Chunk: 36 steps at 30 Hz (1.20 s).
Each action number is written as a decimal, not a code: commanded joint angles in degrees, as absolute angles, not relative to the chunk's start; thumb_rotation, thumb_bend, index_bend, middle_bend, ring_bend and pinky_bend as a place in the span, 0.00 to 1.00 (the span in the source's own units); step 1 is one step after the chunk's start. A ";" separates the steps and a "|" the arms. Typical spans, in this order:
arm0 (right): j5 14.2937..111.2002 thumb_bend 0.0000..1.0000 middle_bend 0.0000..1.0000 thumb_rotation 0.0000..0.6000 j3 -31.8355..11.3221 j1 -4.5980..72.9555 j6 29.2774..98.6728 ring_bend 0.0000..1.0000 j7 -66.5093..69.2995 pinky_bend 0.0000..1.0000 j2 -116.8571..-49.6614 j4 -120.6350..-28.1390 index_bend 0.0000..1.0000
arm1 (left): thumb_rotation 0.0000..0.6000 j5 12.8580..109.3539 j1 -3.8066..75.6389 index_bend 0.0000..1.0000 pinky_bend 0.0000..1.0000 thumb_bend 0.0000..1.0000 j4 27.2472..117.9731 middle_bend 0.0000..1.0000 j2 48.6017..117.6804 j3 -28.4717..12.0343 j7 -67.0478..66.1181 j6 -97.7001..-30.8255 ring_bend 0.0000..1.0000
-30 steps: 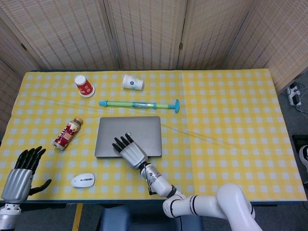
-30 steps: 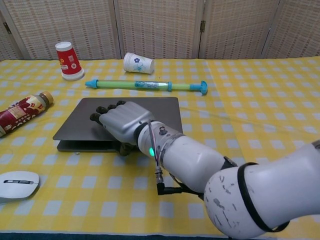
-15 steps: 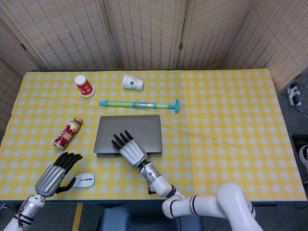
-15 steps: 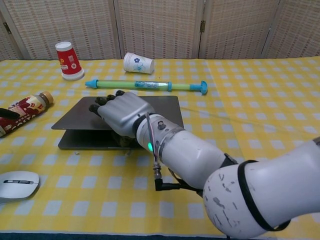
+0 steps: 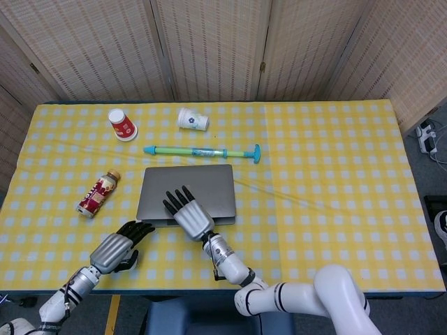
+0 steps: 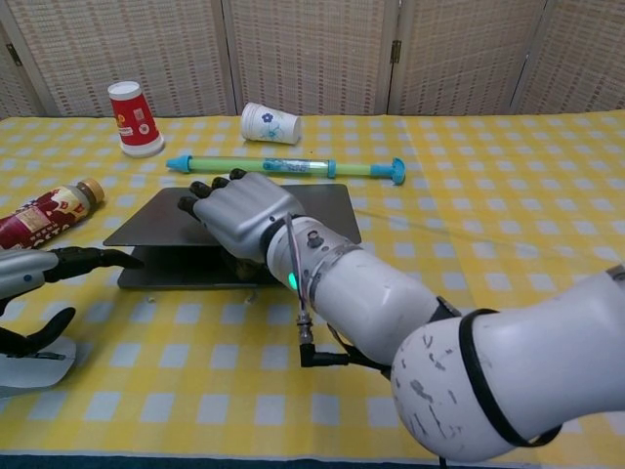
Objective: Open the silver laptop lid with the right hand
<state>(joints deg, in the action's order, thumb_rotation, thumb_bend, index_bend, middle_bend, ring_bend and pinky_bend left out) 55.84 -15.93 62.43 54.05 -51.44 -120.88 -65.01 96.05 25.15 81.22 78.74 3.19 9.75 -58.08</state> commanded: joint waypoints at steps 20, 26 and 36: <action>56.24 0.66 0.00 1.00 -17.05 62.93 55.31 0.00 -51.85 0.00 -121.08 -63.92 0.00 | 1.00 85.24 32.31 0.01 0.00 0.76 81.14 0.03 81.45 1.70 6.73 -45.83 0.00; 56.15 0.66 0.00 1.00 -17.64 62.98 56.25 0.00 -52.59 0.00 -120.72 -64.35 0.00 | 1.00 84.88 32.53 0.01 0.00 0.77 81.09 0.03 81.49 2.18 6.71 -46.06 0.00; 54.44 0.66 0.00 1.00 -19.29 62.69 57.57 0.00 -53.84 0.00 -118.89 -66.18 0.00 | 1.00 84.37 33.04 0.02 0.00 0.77 80.93 0.03 81.55 2.61 6.84 -46.17 0.00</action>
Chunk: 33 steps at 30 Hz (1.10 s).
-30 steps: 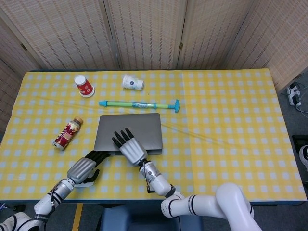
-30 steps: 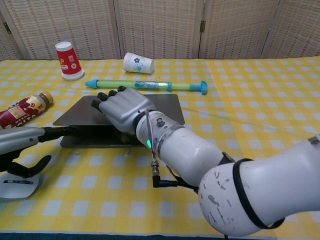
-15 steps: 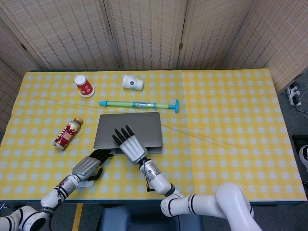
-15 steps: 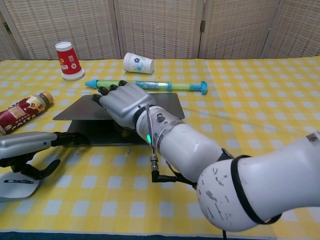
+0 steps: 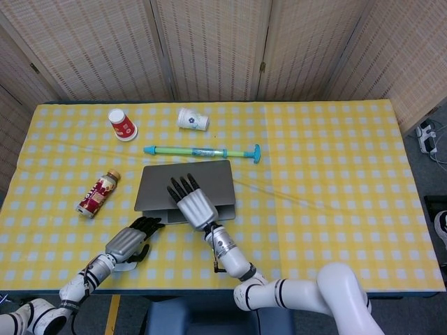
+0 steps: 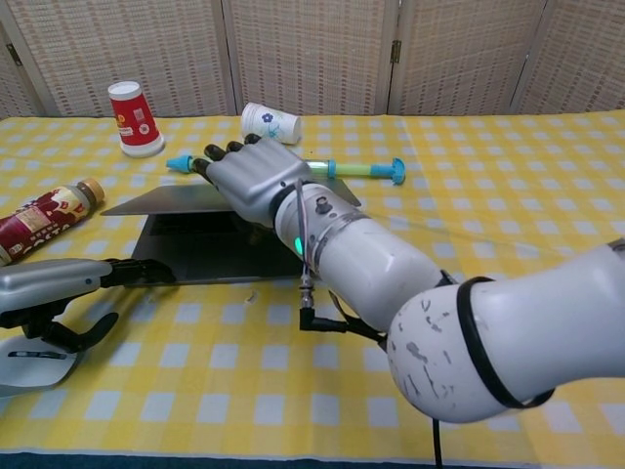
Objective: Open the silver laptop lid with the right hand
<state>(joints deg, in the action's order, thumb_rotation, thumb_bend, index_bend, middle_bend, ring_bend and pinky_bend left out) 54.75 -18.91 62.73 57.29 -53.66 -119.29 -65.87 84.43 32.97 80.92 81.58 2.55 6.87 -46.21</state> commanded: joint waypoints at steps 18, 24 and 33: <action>50.60 0.66 0.00 1.00 -24.29 63.56 59.94 0.00 -54.25 0.00 -112.63 -69.70 0.00 | 1.00 83.87 33.27 0.02 0.00 0.77 82.10 0.03 80.90 3.02 5.91 -47.52 0.00; 48.11 0.66 0.00 1.00 -25.85 64.47 60.15 0.00 -54.75 0.00 -111.11 -69.21 0.00 | 1.00 83.57 33.23 0.02 0.00 0.77 82.21 0.04 80.93 3.07 5.56 -47.86 0.00; 45.09 0.66 0.00 1.00 -27.51 66.31 60.21 0.00 -54.56 0.00 -109.98 -66.99 0.00 | 1.00 83.03 33.25 0.02 0.00 0.77 82.19 0.03 81.16 3.06 4.94 -48.12 0.00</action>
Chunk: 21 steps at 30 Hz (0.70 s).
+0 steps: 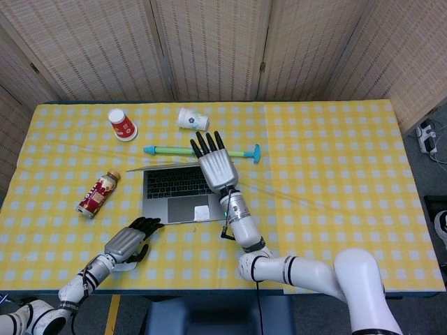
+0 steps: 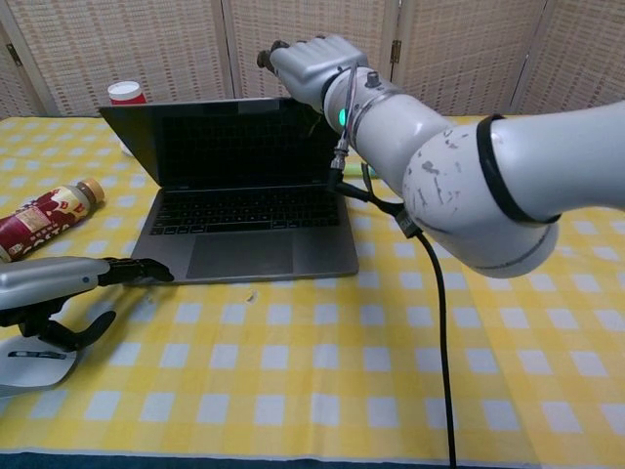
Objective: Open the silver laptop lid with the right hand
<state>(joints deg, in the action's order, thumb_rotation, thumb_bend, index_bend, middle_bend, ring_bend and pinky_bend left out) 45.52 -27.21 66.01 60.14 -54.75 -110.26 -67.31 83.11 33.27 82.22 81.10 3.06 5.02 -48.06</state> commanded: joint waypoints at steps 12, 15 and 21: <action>42.24 0.66 0.00 1.00 -28.25 67.84 60.70 0.00 -54.16 0.00 -108.46 -65.39 0.00 | 1.00 82.19 33.52 0.02 0.00 0.77 82.21 0.03 81.30 2.97 4.06 -47.76 0.00; 41.56 0.66 0.00 1.00 -28.36 68.20 60.81 0.00 -54.16 0.00 -108.16 -64.99 0.00 | 1.00 81.96 33.63 0.02 0.00 0.77 82.19 0.04 81.40 2.98 3.90 -47.51 0.00; 40.15 0.66 0.00 1.00 -28.72 69.18 60.81 0.00 -54.32 0.00 -107.76 -63.75 0.00 | 1.00 81.77 33.65 0.03 0.00 0.77 82.12 0.03 81.42 3.08 3.80 -47.42 0.00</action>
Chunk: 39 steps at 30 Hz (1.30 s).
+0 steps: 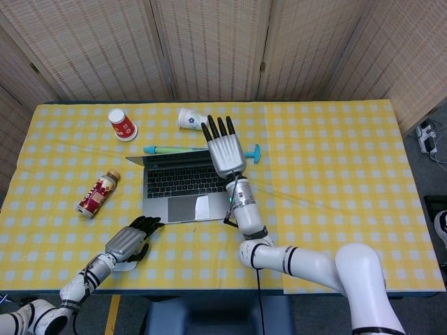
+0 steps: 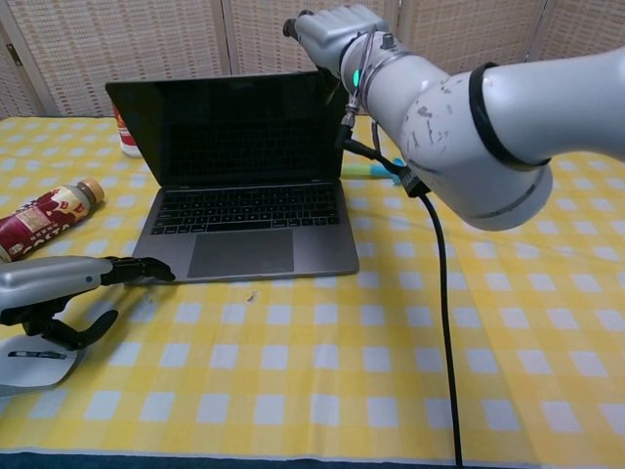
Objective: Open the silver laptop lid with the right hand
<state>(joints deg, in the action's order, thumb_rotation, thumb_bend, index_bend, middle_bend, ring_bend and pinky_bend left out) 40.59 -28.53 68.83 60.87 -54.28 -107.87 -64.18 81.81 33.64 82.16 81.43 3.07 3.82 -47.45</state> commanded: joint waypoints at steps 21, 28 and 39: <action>33.47 0.66 0.00 1.00 -31.28 73.75 58.44 0.00 -55.27 0.00 -108.42 -53.25 0.00 | 1.00 81.30 33.77 0.03 0.00 0.77 82.51 0.03 81.03 3.21 3.52 -47.22 0.00; 32.48 0.66 0.00 1.00 -31.79 74.86 57.68 0.00 -54.58 0.00 -108.82 -50.66 0.00 | 1.00 80.74 33.68 0.02 0.00 0.77 83.06 0.03 80.85 3.13 2.79 -47.29 0.00; 32.57 0.49 0.00 1.00 -31.72 75.42 57.67 0.00 -52.91 0.00 -110.10 -47.65 0.00 | 1.00 80.30 33.54 0.02 0.00 0.77 83.73 0.03 80.61 3.09 2.21 -47.44 0.00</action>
<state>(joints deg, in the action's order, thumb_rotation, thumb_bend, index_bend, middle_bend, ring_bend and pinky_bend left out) 32.44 -31.69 75.51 57.71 -53.18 -110.22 -47.44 80.30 33.55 83.73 80.61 3.09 2.20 -47.43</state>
